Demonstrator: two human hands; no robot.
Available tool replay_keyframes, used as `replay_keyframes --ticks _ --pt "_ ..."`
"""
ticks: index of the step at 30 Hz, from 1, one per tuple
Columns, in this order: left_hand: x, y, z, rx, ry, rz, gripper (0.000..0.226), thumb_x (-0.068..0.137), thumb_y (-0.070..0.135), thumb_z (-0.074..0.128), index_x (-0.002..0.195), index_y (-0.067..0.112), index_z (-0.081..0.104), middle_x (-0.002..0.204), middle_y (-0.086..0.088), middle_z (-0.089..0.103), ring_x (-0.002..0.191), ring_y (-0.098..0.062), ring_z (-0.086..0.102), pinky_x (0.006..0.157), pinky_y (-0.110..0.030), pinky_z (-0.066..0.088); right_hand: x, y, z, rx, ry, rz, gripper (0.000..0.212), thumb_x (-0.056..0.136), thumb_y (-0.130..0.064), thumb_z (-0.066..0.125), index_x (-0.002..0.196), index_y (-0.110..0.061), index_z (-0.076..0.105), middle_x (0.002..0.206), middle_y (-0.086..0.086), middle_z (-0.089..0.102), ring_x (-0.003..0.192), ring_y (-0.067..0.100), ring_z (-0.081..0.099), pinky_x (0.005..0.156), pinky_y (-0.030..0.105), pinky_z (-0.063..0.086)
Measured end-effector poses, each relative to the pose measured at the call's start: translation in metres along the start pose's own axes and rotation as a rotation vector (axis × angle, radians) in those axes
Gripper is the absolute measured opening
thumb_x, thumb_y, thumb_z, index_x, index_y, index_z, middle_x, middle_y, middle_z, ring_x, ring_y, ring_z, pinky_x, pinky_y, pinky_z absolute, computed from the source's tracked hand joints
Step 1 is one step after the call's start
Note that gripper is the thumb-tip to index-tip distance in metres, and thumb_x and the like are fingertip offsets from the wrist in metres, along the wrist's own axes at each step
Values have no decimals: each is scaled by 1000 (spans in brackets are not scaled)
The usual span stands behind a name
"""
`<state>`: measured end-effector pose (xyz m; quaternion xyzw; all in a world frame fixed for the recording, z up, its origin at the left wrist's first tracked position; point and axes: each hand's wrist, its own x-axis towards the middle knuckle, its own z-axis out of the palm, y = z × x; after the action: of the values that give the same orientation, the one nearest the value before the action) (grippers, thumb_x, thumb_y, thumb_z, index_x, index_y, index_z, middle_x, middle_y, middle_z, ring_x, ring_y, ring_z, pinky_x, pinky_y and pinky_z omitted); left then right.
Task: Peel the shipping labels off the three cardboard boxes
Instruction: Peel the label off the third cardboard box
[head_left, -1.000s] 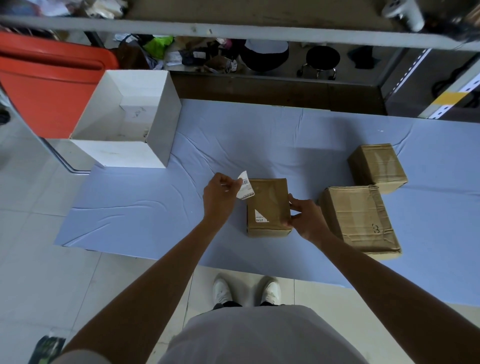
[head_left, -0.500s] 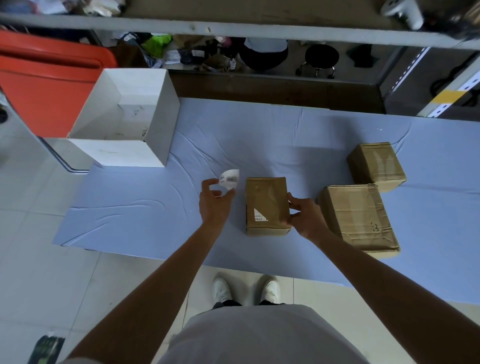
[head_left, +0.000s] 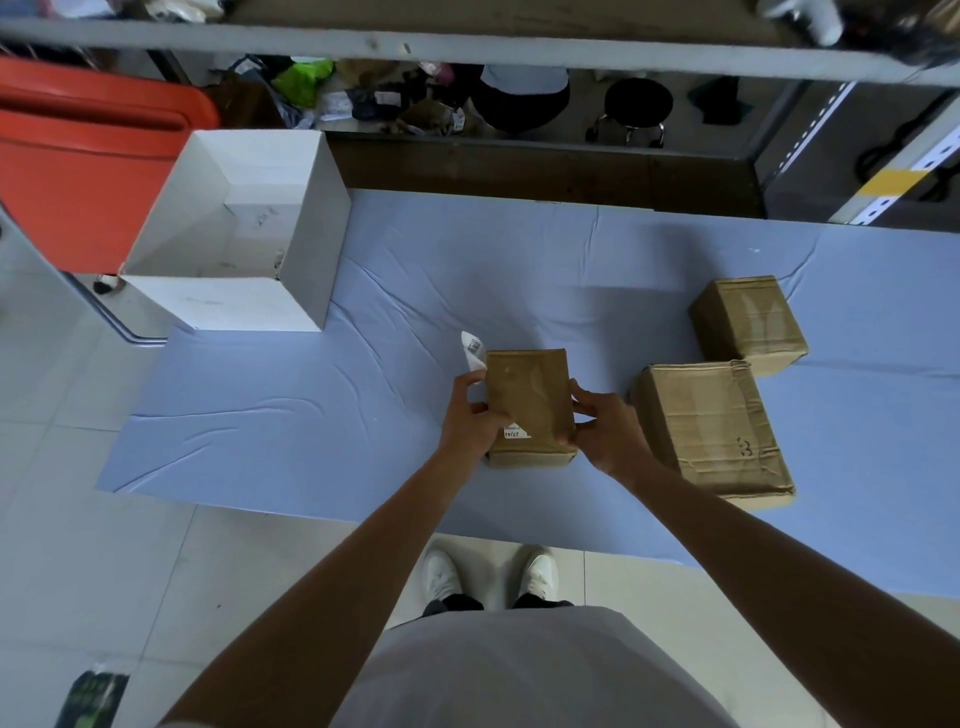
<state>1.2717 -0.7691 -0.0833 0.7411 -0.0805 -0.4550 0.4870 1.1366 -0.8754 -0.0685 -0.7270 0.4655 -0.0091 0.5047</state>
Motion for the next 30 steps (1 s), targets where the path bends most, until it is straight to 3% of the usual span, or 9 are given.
replay_keyframes --ticks 8,12,15,20,25,27,30 --pt "0 3 -4 -188 -34 -71 54 85 -11 52 123 28 47 107 -13 65 93 -32 64 71 -37 55 3 5 4 73 82 79 65 80 5 69 139 -8 45 128 7 60 116 30 59 94 41 50" --pt "-4 4 -2 -207 -7 -33 47 88 -8 52 124 22 50 102 -13 65 80 -23 66 56 -27 54 -1 7 7 127 155 88 68 72 6 76 134 -8 52 123 7 65 109 31 63 89 51 54" --pt "-6 3 -2 -257 -4 12 47 85 -11 52 122 18 52 98 -12 67 70 -15 68 48 -22 52 -2 8 9 193 212 90 70 65 9 80 129 -8 57 119 7 67 107 28 64 87 49 55" --pt "-8 5 0 -235 11 61 47 86 -9 51 124 19 51 108 -11 66 80 -17 68 58 -22 56 -6 7 13 244 256 79 68 65 11 78 127 -12 60 118 3 68 102 24 67 77 37 59" --pt "-9 7 5 -240 32 31 49 88 -9 49 128 20 48 119 -17 65 104 -34 64 87 -44 52 -8 6 18 270 292 73 65 68 9 77 127 -11 60 117 4 68 105 22 66 82 28 54" --pt "-9 7 5 -237 33 30 49 88 -9 48 128 20 48 119 -18 64 105 -36 64 89 -46 52 -9 6 19 266 301 69 65 68 9 77 127 -10 60 117 5 68 105 22 66 79 24 53" --pt "-8 7 6 -230 49 33 49 88 -10 48 127 20 48 120 -19 63 104 -36 63 88 -46 54 -8 5 20 260 303 64 62 68 11 75 126 -9 61 118 5 68 107 24 65 84 29 53"
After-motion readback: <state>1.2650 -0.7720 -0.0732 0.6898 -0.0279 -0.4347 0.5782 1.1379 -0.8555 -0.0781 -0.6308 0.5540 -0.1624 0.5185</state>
